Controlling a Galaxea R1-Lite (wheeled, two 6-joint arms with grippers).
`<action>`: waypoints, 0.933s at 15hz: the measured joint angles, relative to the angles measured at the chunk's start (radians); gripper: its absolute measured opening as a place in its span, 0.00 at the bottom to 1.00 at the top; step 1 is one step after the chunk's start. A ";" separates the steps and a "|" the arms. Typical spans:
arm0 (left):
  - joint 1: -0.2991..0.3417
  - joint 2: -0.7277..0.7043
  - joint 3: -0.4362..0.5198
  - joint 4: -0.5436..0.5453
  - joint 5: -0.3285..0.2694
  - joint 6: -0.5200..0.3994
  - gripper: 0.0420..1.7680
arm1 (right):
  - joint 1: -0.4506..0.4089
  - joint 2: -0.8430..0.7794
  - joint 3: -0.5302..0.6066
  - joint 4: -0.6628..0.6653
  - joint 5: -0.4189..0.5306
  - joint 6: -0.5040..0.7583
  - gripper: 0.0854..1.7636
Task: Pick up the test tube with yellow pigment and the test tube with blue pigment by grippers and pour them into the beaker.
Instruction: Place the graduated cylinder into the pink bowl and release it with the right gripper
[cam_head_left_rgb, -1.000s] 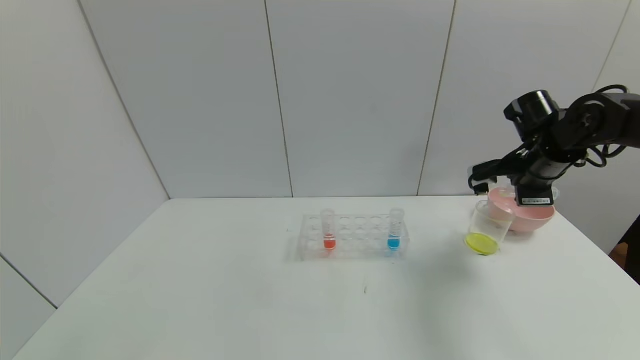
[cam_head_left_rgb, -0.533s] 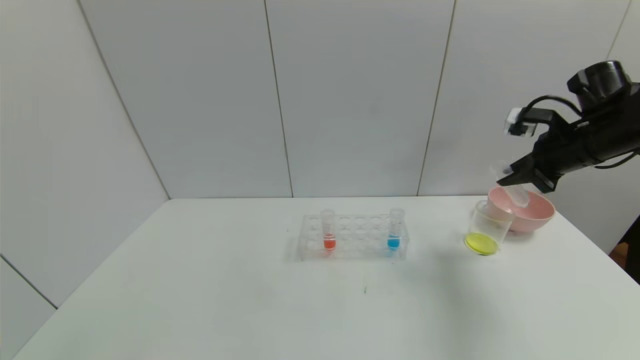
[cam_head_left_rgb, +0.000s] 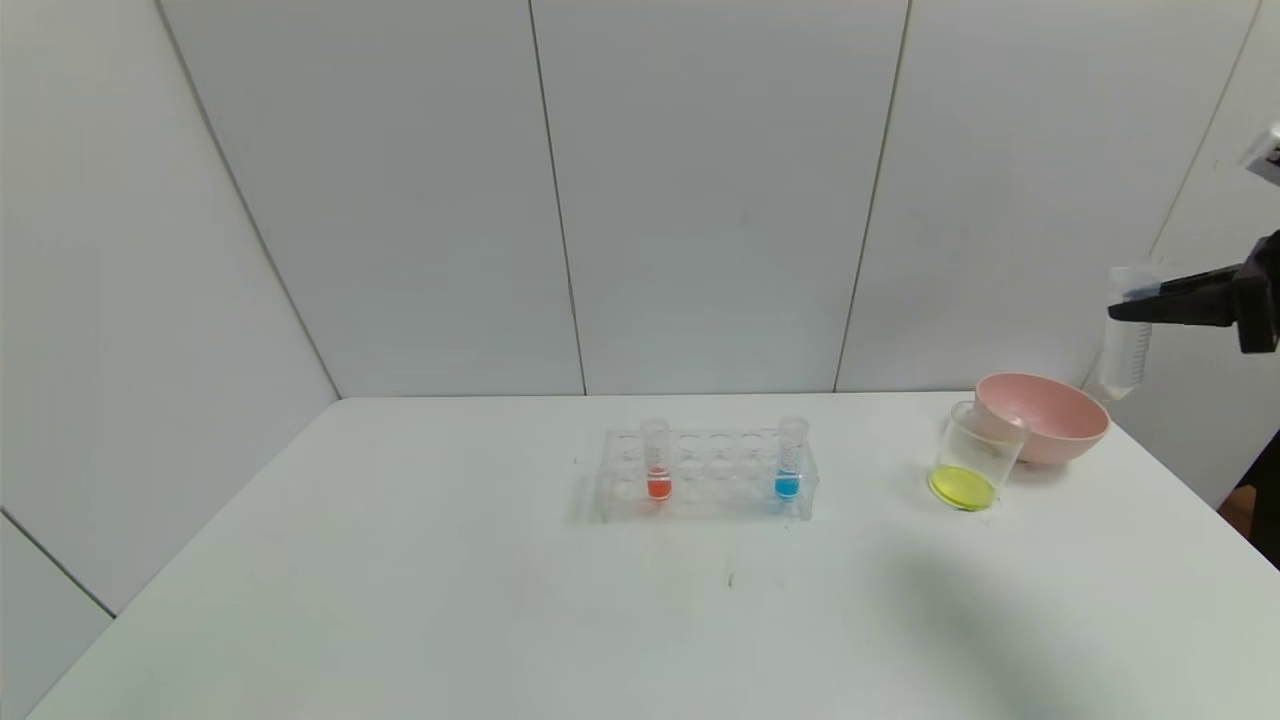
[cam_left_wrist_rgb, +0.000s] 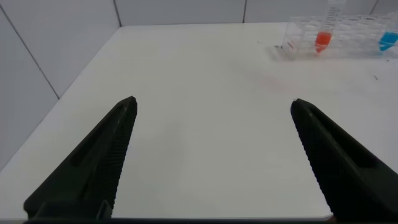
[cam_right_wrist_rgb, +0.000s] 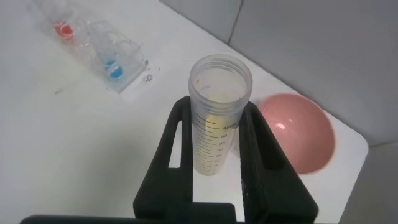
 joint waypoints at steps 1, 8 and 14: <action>0.000 0.000 0.000 0.000 0.000 0.000 1.00 | -0.023 -0.038 0.088 -0.157 0.003 0.086 0.24; 0.000 0.000 0.000 0.000 0.000 0.000 1.00 | -0.194 -0.185 0.701 -0.930 0.021 0.379 0.24; 0.000 0.000 0.000 0.000 0.000 0.000 1.00 | -0.244 -0.125 0.787 -1.024 0.023 0.384 0.24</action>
